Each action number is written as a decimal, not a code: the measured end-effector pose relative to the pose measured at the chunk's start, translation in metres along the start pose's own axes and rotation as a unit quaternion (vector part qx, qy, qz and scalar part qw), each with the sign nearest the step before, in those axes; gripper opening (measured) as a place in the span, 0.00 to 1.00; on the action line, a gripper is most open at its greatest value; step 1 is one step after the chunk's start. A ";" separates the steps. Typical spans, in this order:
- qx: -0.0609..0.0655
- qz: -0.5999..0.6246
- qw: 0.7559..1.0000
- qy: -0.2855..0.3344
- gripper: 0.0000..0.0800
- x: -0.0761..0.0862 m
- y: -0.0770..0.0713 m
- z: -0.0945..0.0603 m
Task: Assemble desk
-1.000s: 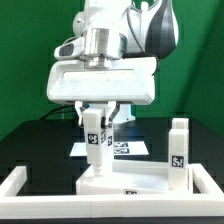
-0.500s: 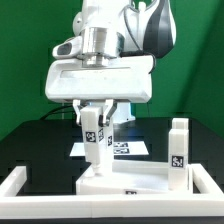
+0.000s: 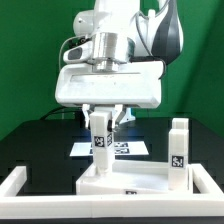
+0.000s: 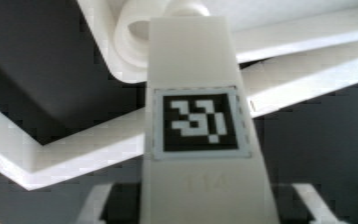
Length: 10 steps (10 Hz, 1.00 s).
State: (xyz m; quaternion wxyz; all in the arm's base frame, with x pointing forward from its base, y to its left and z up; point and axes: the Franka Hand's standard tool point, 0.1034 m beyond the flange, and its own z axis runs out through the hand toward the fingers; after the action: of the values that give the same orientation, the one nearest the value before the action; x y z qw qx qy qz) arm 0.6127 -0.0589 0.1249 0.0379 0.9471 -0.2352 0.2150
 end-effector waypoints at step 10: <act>-0.009 -0.005 1.000 0.015 0.36 0.008 0.015 0.007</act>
Offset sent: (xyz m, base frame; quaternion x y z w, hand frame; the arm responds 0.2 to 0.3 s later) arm -0.0032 -0.0125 0.0054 -0.0097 -0.0006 -0.0125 0.9999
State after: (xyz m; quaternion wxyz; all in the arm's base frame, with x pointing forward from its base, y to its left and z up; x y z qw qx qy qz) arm 0.6147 -0.0771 0.1214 0.0511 0.9446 -0.2321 0.2264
